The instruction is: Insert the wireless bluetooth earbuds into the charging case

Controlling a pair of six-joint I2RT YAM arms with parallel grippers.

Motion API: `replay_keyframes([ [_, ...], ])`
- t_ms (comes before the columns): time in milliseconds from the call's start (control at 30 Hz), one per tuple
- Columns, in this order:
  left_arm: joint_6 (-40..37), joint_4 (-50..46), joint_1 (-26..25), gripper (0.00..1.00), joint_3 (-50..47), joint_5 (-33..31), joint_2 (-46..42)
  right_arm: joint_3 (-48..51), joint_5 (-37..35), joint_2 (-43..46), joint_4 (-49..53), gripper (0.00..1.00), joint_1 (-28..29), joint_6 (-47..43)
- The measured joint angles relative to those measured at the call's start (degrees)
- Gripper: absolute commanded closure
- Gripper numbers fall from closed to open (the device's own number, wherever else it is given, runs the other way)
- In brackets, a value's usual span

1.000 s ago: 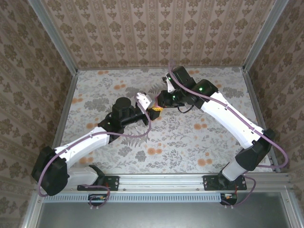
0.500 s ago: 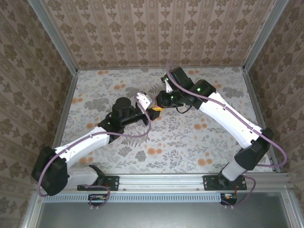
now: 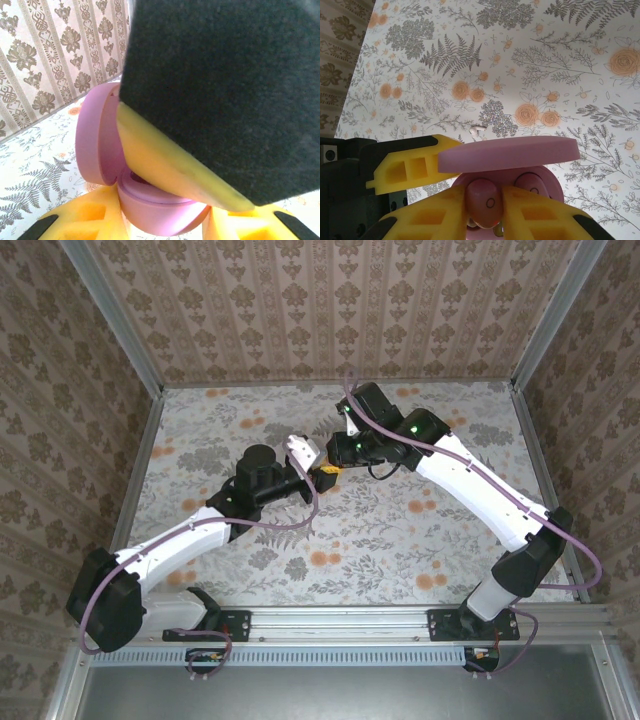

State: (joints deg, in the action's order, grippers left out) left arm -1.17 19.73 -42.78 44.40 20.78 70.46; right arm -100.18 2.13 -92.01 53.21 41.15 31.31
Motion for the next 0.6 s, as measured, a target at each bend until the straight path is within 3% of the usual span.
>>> replay_keyframes([
  [600, 0.0, 0.0, 0.0, 0.66, 0.0, 0.0, 0.0, -0.17, 1.51, 0.0, 0.15, 0.68, -0.04, 0.02],
])
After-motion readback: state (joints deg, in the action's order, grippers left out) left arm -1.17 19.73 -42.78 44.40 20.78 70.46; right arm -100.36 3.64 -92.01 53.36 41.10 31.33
